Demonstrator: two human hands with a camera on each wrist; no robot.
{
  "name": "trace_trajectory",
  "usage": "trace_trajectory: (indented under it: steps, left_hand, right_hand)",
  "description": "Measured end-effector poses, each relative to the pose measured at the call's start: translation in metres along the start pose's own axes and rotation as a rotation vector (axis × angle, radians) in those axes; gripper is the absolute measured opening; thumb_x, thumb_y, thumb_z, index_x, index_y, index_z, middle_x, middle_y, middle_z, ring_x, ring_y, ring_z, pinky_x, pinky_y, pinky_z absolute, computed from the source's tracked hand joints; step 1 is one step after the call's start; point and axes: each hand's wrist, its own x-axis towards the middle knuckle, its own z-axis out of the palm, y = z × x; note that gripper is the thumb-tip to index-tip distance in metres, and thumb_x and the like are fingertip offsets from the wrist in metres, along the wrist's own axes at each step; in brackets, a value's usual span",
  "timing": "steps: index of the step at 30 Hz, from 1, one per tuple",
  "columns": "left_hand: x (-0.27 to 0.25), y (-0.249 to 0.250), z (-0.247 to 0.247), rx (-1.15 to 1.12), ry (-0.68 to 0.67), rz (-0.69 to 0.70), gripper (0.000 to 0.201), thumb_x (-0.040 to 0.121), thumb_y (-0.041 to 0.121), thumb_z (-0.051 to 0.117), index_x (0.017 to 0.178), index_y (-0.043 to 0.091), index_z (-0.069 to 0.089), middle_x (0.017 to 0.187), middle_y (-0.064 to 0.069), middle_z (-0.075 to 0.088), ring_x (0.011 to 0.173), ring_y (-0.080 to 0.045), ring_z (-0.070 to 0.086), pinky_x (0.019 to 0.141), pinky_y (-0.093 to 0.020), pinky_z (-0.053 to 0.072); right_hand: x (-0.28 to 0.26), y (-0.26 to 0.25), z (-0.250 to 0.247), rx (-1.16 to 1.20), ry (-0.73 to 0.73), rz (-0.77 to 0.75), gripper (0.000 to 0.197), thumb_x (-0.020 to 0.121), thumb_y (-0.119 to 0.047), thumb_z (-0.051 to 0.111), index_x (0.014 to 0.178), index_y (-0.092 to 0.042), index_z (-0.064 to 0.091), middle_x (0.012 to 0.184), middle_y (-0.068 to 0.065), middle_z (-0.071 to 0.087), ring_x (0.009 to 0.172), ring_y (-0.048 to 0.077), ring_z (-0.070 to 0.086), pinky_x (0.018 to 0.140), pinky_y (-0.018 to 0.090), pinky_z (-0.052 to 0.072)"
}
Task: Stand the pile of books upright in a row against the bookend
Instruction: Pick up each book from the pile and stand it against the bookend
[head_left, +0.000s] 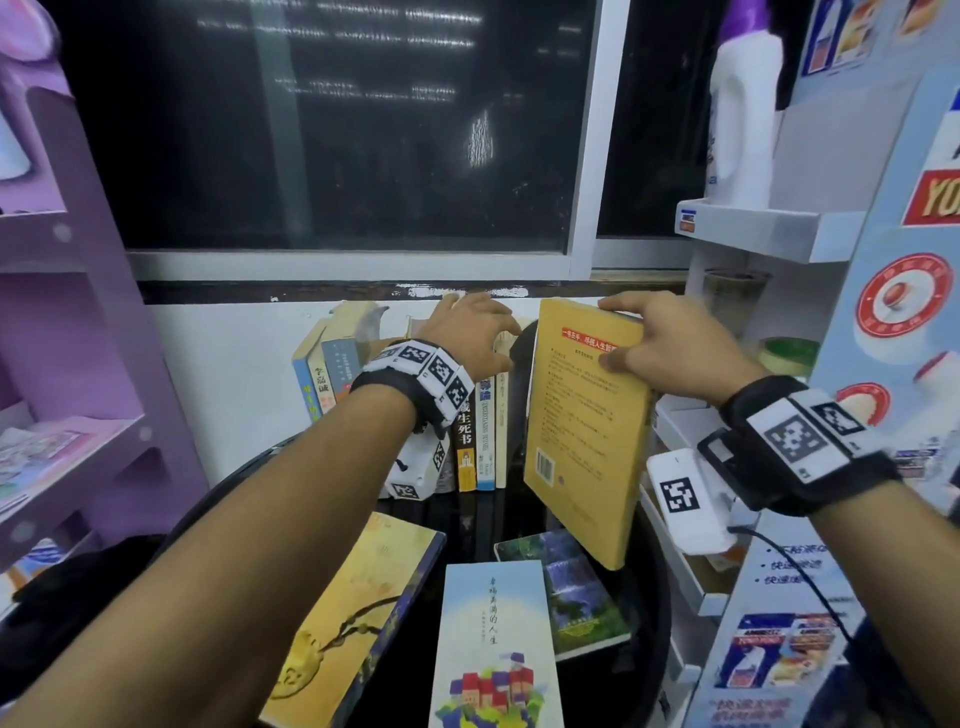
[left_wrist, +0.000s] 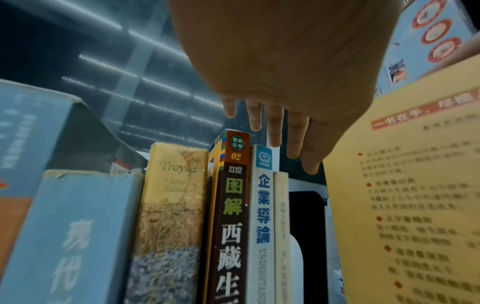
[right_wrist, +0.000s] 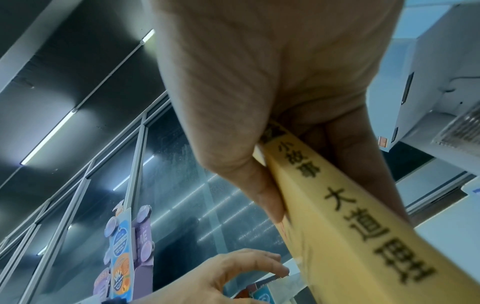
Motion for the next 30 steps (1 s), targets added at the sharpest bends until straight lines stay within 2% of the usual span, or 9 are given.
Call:
trace_trajectory:
  steps: [4, 6, 8, 11, 14, 16, 20, 24, 30]
  left_hand:
    - [0.011, -0.001, 0.005, 0.01, -0.059, -0.013, 0.051, 0.087, 0.051, 0.057, 0.135, 0.034, 0.049, 0.153, 0.006, 0.035, 0.146, -0.019, 0.017, 0.119, -0.05, 0.009]
    - [0.014, -0.003, 0.01, -0.009, -0.11, -0.038, 0.052, 0.087, 0.054, 0.056, 0.135, 0.037, 0.049, 0.154, 0.008, 0.034, 0.147, -0.019, 0.014, 0.118, -0.053, 0.006]
    - [0.013, -0.005, 0.017, -0.007, -0.13, -0.041, 0.053, 0.085, 0.055, 0.058, 0.135, 0.038, 0.049, 0.152, 0.009, 0.037, 0.146, -0.018, 0.019, 0.117, -0.054, 0.01]
    - [0.011, -0.009, 0.025, 0.006, -0.037, -0.026, 0.047, 0.083, 0.052, 0.062, 0.127, 0.037, 0.055, 0.14, 0.01, 0.051, 0.134, -0.016, 0.038, 0.113, -0.049, 0.025]
    - [0.009, -0.011, 0.029, -0.006, 0.037, -0.034, 0.041, 0.08, 0.049, 0.067, 0.118, 0.037, 0.059, 0.129, 0.011, 0.059, 0.125, -0.015, 0.047, 0.109, -0.046, 0.031]
    - [0.009, -0.013, 0.03, -0.029, 0.055, -0.045, 0.04, 0.077, 0.05, 0.069, 0.114, 0.038, 0.06, 0.123, 0.011, 0.061, 0.121, -0.015, 0.05, 0.109, -0.046, 0.033]
    - [0.008, -0.017, 0.03, -0.074, 0.074, -0.045, 0.041, 0.075, 0.051, 0.072, 0.113, 0.037, 0.061, 0.114, 0.011, 0.063, 0.112, -0.015, 0.054, 0.103, -0.042, 0.038]
    - [0.008, -0.021, 0.029, -0.073, 0.092, -0.022, 0.046, 0.075, 0.052, 0.072, 0.116, 0.034, 0.06, 0.112, 0.009, 0.065, 0.108, -0.016, 0.057, 0.097, -0.036, 0.041]
    - [0.009, -0.027, 0.03, -0.087, 0.096, -0.016, 0.048, 0.073, 0.054, 0.073, 0.114, 0.034, 0.061, 0.112, 0.009, 0.065, 0.108, -0.018, 0.054, 0.097, -0.037, 0.038]
  right_hand:
    - [0.009, -0.003, 0.011, 0.06, 0.025, 0.02, 0.064, 0.087, -0.02, 0.068, 0.144, -0.027, 0.04, 0.123, 0.004, 0.061, 0.101, 0.021, 0.061, 0.079, 0.037, 0.056]
    - [0.015, -0.003, 0.019, 0.055, 0.043, 0.013, 0.063, 0.087, -0.02, 0.068, 0.144, -0.026, 0.04, 0.123, 0.004, 0.062, 0.104, 0.023, 0.062, 0.079, 0.036, 0.055]
    - [0.02, -0.002, 0.026, 0.036, 0.069, 0.01, 0.063, 0.086, -0.021, 0.068, 0.143, -0.026, 0.042, 0.123, 0.004, 0.062, 0.105, 0.023, 0.061, 0.078, 0.033, 0.051]
    - [0.028, 0.0, 0.035, 0.025, 0.091, 0.016, 0.061, 0.087, -0.023, 0.067, 0.142, -0.026, 0.043, 0.123, 0.005, 0.063, 0.106, 0.024, 0.06, 0.082, 0.034, 0.051]
    - [0.033, 0.002, 0.046, 0.024, 0.105, 0.022, 0.06, 0.088, -0.023, 0.066, 0.143, -0.026, 0.042, 0.124, 0.005, 0.063, 0.106, 0.024, 0.061, 0.079, 0.033, 0.05]
    - [0.037, 0.003, 0.053, 0.019, 0.119, 0.018, 0.061, 0.088, -0.023, 0.066, 0.144, -0.026, 0.04, 0.126, 0.005, 0.062, 0.107, 0.026, 0.061, 0.079, 0.035, 0.051]
    - [0.046, 0.001, 0.068, 0.017, 0.138, 0.015, 0.062, 0.09, -0.023, 0.065, 0.145, -0.026, 0.038, 0.131, 0.007, 0.058, 0.112, 0.028, 0.057, 0.086, 0.039, 0.051]
    - [0.059, -0.005, 0.084, 0.045, 0.158, 0.023, 0.062, 0.089, -0.025, 0.065, 0.145, -0.027, 0.038, 0.13, 0.009, 0.058, 0.111, 0.03, 0.056, 0.088, 0.04, 0.049]
    - [0.081, -0.014, 0.1, 0.069, 0.171, 0.023, 0.061, 0.09, -0.022, 0.063, 0.145, -0.025, 0.038, 0.132, 0.011, 0.057, 0.117, 0.032, 0.052, 0.094, 0.041, 0.046]
